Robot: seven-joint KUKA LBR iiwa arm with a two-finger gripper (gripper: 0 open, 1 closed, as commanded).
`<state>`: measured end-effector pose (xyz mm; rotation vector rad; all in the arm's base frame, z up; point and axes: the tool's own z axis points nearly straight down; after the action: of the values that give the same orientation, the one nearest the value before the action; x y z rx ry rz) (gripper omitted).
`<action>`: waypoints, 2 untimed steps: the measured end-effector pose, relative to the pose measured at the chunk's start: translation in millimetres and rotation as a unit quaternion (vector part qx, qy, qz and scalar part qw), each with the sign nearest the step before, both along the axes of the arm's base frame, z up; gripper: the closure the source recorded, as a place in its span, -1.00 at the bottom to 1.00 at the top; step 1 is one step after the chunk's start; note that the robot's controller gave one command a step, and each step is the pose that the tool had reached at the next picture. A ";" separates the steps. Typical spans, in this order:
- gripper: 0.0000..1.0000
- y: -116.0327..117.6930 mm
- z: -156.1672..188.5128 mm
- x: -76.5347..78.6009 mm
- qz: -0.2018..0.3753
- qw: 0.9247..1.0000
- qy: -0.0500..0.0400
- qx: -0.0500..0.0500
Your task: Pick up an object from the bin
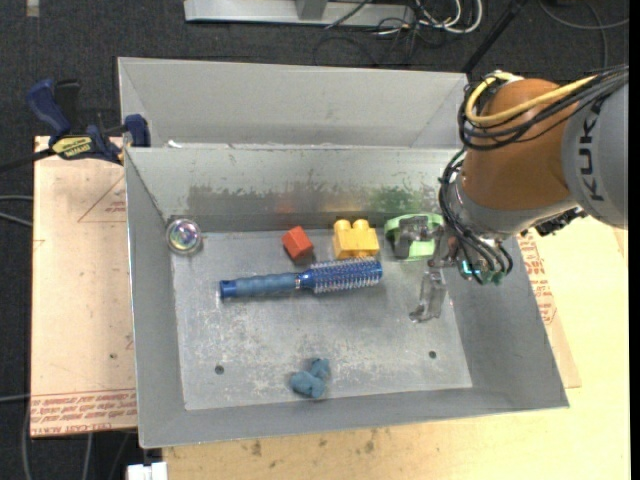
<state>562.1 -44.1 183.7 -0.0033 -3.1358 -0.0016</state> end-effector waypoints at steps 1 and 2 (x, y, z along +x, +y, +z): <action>-1.00 76.0 -83.8 41.2 0.119 0.993 -0.004 0.001; -1.00 33.8 -114.4 58.9 0.328 0.945 -0.004 0.000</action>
Offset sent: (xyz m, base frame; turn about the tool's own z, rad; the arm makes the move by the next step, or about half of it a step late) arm 0.0408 0.0736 -0.0828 -0.2382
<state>621.0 -10.4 69.3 1.0283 -2.9713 0.0002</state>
